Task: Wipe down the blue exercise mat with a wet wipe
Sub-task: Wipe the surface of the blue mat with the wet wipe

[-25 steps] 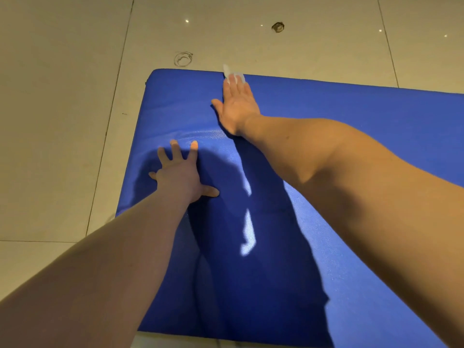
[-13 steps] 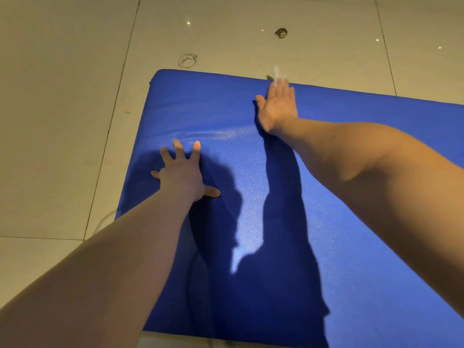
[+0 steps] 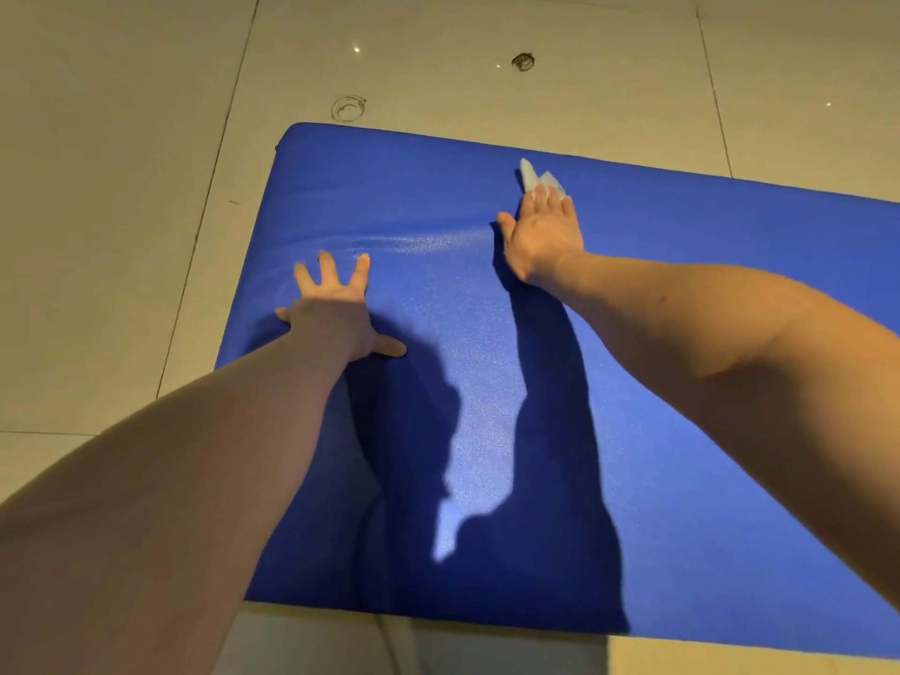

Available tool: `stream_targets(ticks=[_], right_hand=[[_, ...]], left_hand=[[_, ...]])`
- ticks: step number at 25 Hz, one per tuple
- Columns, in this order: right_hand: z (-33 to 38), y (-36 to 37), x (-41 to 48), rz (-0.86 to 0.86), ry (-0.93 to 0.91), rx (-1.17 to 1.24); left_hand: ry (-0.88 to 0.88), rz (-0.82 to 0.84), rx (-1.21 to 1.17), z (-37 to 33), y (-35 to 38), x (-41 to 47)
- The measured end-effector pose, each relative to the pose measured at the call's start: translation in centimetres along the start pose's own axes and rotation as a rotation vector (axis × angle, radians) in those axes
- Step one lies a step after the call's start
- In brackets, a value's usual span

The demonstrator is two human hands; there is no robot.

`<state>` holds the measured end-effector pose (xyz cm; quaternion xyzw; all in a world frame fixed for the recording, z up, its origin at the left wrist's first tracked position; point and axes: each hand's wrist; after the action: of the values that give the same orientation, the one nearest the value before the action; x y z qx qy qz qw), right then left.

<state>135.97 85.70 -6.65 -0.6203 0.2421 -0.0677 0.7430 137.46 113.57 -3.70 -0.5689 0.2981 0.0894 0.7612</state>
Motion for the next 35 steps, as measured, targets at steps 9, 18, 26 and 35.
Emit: stream_targets(ticks=[9, 18, 26, 35], right_hand=[[9.2, 3.2, -10.1, -0.015, -0.307, 0.044], [2.0, 1.7, -12.7, -0.048, -0.137, 0.177], [6.7, 6.2, -24.4, -0.022, -0.410, 0.462], [7.1, 7.8, -32.3, 0.167, -0.529, 0.428]], left_hand=[[-0.019, -0.133, -0.009, 0.9, 3.4, -3.6], [0.078, -0.141, -0.070, 3.8, 8.1, -10.9], [0.017, -0.079, -0.123, 6.1, 12.5, -18.1], [-0.035, -0.035, -0.174, 6.7, 14.9, -23.2]])
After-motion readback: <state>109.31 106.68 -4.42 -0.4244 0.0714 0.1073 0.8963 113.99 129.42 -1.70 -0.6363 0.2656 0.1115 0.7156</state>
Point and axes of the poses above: each hand's wrist, its own x-axis towards the middle knuckle, its own y-axis out of the palm, z = x × y, and after that the axes turned 6 degrees about x, right-handed
